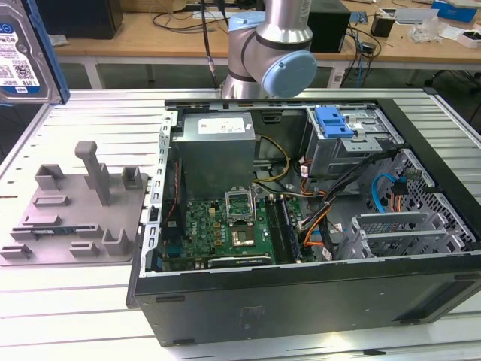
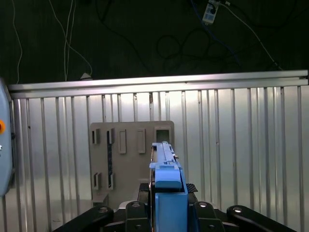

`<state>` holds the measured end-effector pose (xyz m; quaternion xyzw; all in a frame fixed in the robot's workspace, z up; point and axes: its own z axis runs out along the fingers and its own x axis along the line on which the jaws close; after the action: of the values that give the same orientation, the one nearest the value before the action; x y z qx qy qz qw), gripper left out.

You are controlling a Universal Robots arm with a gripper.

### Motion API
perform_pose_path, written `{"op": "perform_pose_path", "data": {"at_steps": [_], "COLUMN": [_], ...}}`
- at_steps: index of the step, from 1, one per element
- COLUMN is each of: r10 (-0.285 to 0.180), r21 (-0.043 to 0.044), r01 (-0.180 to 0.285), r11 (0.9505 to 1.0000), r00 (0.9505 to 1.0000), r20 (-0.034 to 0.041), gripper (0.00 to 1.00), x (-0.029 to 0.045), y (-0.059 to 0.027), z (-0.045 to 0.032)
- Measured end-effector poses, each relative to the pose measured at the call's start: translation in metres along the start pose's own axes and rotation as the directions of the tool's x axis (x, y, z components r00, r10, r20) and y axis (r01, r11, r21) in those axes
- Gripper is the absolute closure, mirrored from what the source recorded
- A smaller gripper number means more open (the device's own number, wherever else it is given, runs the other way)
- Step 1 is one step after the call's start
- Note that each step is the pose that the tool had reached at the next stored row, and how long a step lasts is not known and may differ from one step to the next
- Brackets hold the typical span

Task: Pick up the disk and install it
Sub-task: 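Pick up the disk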

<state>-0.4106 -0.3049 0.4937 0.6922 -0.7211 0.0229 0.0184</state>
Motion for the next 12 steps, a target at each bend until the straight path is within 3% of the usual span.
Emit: {"op": "perform_pose_path", "data": {"at_steps": [2,6,12], "r10": [0.0,0.0,0.0], "r21": [0.0,-0.0004,-0.0012], "r01": [0.0,0.0,0.0], "r11": [1.0,1.0,1.0], "r00": [1.0,1.0,1.0], "r20": [0.0,0.0,0.0], "gripper": [0.63,0.63,0.63], "x": [0.0042,0.0194,0.0373], "y": [-0.0019,-0.0072,-0.0151], "z": [-0.0017,-0.0057,-0.0066]}}
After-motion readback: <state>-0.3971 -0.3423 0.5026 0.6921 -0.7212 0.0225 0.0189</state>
